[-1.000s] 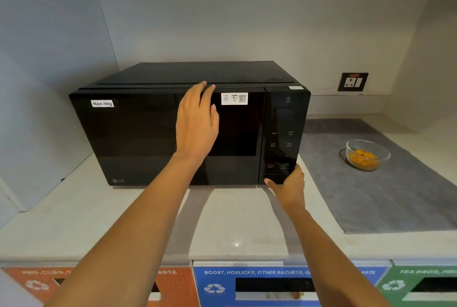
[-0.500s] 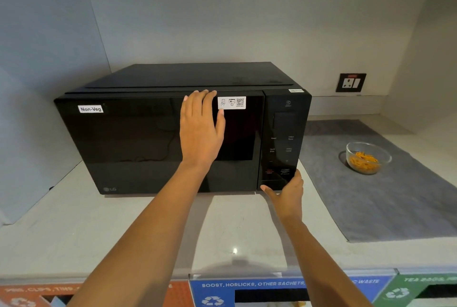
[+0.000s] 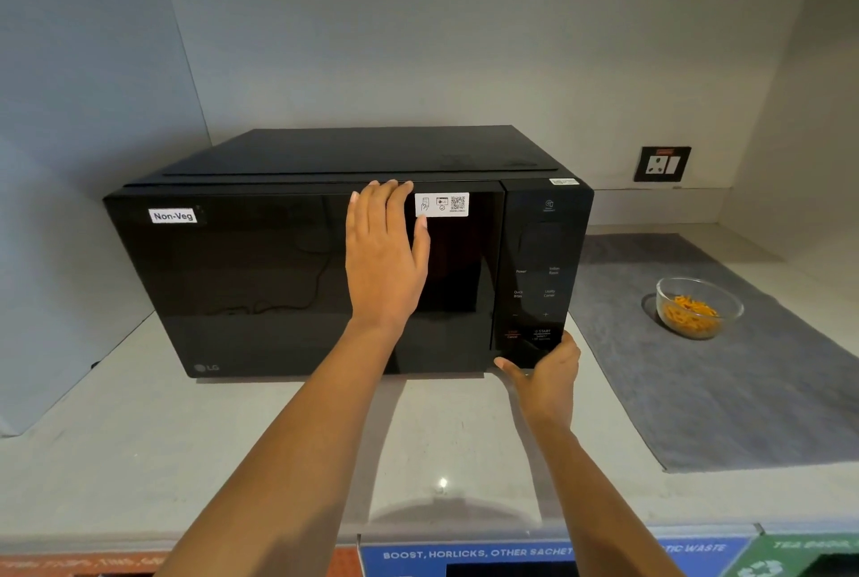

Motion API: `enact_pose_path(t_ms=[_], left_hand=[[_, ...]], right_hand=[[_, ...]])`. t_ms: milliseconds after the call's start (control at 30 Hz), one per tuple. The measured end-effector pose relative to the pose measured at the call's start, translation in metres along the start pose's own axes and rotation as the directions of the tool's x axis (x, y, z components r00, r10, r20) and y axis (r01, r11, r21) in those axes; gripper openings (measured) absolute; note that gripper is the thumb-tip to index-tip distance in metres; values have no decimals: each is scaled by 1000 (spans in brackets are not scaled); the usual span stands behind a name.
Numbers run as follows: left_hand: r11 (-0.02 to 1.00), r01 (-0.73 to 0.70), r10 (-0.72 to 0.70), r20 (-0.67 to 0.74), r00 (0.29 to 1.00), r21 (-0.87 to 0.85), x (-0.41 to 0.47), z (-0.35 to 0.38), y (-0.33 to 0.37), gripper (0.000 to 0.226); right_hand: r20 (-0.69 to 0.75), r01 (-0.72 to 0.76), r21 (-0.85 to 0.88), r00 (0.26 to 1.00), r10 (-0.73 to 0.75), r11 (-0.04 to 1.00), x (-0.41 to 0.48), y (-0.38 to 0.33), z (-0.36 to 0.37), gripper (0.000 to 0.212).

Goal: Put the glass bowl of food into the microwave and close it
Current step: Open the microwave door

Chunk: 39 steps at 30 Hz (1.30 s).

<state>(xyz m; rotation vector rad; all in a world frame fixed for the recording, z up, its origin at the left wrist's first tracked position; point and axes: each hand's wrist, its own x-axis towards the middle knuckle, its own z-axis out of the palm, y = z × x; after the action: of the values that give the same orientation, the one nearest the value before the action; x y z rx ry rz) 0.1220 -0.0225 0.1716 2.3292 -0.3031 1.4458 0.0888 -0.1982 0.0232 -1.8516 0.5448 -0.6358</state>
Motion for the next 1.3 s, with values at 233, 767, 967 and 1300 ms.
enact_pose_path(t_ms=[233, 767, 967, 1300], left_hand=[[1000, -7, 10, -104, 995, 26, -9, -5, 0, 39], [1000, 20, -20, 52, 998, -15, 6, -71, 12, 34], [990, 79, -73, 55, 996, -117, -4, -114, 13, 54], [959, 273, -284, 294, 913, 78, 14, -189, -2, 55]], right_hand=[[-28, -11, -24, 1000, 10, 1000, 0, -4, 5, 78], [323, 151, -556, 945, 45, 817, -44, 28, -38, 67], [446, 311, -622, 895, -2, 719, -54, 39, -54, 58], [539, 416, -646, 842, -3, 641, -61, 35, -66, 58]])
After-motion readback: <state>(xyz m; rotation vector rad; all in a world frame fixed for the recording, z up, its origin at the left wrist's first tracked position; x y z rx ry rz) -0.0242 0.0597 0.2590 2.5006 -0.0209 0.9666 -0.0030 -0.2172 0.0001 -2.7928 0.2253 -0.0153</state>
